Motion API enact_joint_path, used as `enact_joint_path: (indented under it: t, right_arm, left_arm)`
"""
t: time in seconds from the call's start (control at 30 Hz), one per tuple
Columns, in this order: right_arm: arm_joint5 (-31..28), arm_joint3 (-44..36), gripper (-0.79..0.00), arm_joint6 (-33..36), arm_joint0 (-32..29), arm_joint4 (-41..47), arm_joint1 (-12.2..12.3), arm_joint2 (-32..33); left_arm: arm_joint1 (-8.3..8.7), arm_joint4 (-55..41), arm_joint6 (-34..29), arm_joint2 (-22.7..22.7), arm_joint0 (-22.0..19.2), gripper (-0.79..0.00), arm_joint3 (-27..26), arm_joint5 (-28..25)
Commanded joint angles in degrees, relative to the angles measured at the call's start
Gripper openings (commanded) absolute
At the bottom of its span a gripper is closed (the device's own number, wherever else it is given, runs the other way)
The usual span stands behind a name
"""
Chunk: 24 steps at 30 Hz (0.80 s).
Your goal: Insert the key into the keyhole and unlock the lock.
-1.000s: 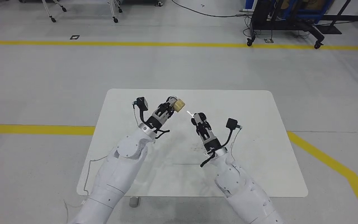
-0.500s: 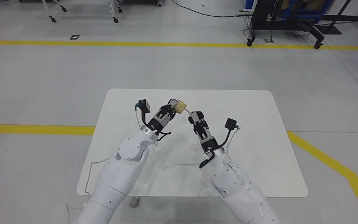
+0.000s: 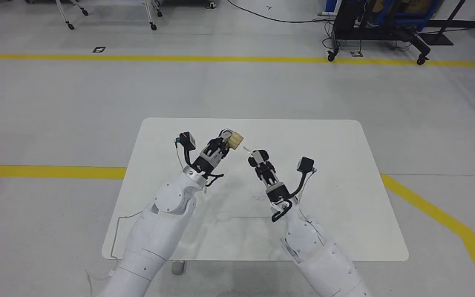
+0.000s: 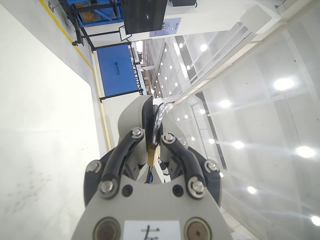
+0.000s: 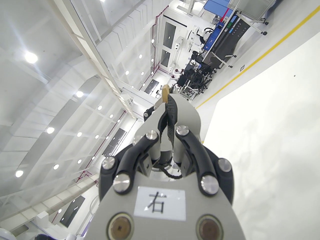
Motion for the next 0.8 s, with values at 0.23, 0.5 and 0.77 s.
enact_joint_path:
  t: [0.23, 0.5, 0.77]
  right_arm:
    - [0.9, -0.9, -0.785, 3.3, -0.2, 1.2, -0.2, 0.3]
    - [1.6, -1.2, -0.785, 3.7, -0.5, 1.5, -0.4, 0.9]
    - [0.9, -2.0, -0.785, 2.4, -1.4, 1.3, -0.5, 2.2]
  left_arm:
    - [-0.07, 0.8, -1.0, 0.1, 0.1, -0.785, -0.3, 0.6]
    - [-0.21, 0.8, -2.3, 0.2, -0.1, -0.785, -0.1, 0.4]
    - [-0.37, -0.3, -2.3, -0.2, -0.3, -0.785, 0.5, 0.3]
